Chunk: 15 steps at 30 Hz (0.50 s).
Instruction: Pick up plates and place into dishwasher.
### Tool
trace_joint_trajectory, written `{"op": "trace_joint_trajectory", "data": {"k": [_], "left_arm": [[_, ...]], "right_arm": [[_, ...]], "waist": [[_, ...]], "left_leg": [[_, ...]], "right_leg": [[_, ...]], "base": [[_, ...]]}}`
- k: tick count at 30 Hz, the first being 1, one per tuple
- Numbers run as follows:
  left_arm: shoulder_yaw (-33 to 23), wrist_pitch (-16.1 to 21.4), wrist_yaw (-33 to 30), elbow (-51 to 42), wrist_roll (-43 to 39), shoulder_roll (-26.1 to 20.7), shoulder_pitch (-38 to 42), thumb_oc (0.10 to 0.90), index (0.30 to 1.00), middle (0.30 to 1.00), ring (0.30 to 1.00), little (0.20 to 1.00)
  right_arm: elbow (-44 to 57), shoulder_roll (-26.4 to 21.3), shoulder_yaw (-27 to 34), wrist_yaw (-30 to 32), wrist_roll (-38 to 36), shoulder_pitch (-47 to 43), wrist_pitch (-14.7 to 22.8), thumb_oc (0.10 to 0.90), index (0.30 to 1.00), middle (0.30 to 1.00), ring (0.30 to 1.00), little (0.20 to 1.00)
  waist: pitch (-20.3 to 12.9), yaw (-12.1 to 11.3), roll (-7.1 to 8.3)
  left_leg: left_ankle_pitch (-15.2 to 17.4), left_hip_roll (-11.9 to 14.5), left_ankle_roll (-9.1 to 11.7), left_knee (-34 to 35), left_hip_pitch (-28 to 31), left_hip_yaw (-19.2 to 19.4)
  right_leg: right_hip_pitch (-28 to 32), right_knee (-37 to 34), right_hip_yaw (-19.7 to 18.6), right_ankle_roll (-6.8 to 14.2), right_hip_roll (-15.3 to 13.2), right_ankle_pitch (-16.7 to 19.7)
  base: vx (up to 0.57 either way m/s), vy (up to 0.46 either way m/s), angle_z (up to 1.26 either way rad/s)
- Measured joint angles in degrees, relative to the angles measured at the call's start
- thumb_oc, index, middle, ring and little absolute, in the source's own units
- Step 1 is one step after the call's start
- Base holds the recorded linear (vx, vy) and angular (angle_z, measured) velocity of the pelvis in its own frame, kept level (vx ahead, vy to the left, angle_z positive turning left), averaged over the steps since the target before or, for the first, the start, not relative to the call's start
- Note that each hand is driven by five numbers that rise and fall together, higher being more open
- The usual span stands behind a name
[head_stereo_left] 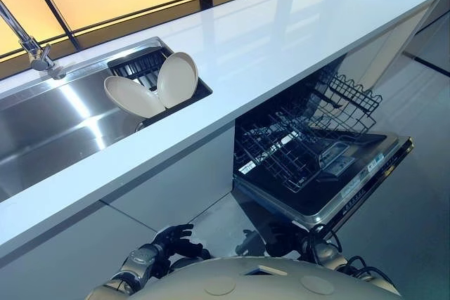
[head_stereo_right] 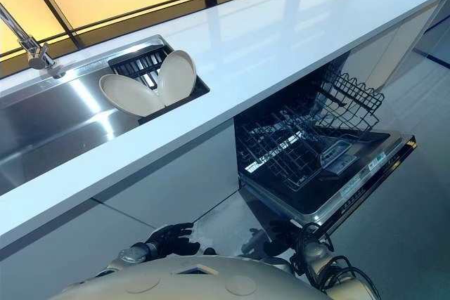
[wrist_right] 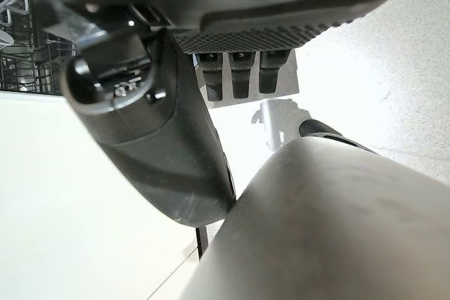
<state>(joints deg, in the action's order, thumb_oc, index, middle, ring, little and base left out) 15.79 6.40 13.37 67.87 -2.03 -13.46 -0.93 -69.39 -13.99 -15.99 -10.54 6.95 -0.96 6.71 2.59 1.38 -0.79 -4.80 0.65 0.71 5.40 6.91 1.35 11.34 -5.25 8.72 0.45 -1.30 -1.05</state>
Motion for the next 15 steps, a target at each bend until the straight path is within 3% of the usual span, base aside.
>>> {"op": "trace_joint_trajectory", "data": {"k": [6, 8, 10, 12, 15], "left_arm": [[0.02, 0.58, -0.94, 0.3, 0.0, 0.08, -0.01, 0.8, 0.9, 0.9, 0.9, 0.9], [0.09, 2.01, -2.48, 0.58, 0.19, 0.09, -0.14, 0.8, 0.9, 0.9, 0.9, 0.9], [1.04, 6.05, -5.71, 0.27, 3.43, -0.13, -0.21, 0.8, 0.9, 0.9, 0.9, 0.9], [3.93, 8.34, -7.14, -3.63, 6.55, -1.66, -0.4, 0.8, 0.9, 0.9, 0.9, 0.9], [7.87, 9.8, -4.27, -19.36, 7.45, -6.22, -0.41, 0.8, 0.9, 0.9, 0.9, 0.9]], "right_arm": [[-0.11, 0.0, 0.03, 0.0, 0.02, -0.05, 0.03, 0.8, 0.9, 0.9, 0.9, 0.9], [-0.11, -0.01, 0.03, 0.0, 0.04, -0.07, 0.03, 0.8, 0.9, 0.9, 0.9, 0.9], [-0.11, -0.16, -0.01, -0.03, 0.1, -0.19, 0.02, 0.8, 0.9, 0.9, 0.9, 0.9], [-0.09, -0.46, -0.03, -0.21, 0.11, -0.42, -0.04, 0.8, 0.9, 0.9, 0.9, 0.9], [0.03, -1.39, -0.07, -1.02, 0.24, -1.22, -0.51, 0.8, 0.9, 0.9, 0.9, 0.9]], "waist": [[0.0, 0.0, -0.01], [0.02, -0.01, -0.04], [0.24, -0.13, -0.17], [0.55, -0.27, -0.41], [1.35, -1.03, -1.07]], "left_leg": [[0.0, 0.0, 0.0, 0.0, 0.0, 0.0], [0.0, 0.0, 0.0, 0.0, 0.02, 0.01], [-0.01, -0.01, -0.01, -0.01, 0.03, 0.0], [-0.1, -0.01, -0.02, 0.0, -0.02, -0.04], [-0.46, 0.02, 0.04, 0.0, -0.75, -0.18]], "right_leg": [[0.01, 0.0, 0.0, 0.0, -0.01, 0.0], [0.0, 0.0, -0.01, 0.0, -0.01, 0.0], [-0.01, 0.0, 0.0, 0.0, -0.02, 0.0], [-0.14, 0.01, 0.06, 0.0, -0.04, 0.01], [-1.01, 0.02, 0.19, -0.21, -0.02, 0.21]], "base": [[0.0, 0.0, 0.0], [0.0, 0.0, 0.0], [-0.04, 0.036, 0.0], [-0.05, 0.027, 0.01], [-0.06, 0.034, 0.02]]}}
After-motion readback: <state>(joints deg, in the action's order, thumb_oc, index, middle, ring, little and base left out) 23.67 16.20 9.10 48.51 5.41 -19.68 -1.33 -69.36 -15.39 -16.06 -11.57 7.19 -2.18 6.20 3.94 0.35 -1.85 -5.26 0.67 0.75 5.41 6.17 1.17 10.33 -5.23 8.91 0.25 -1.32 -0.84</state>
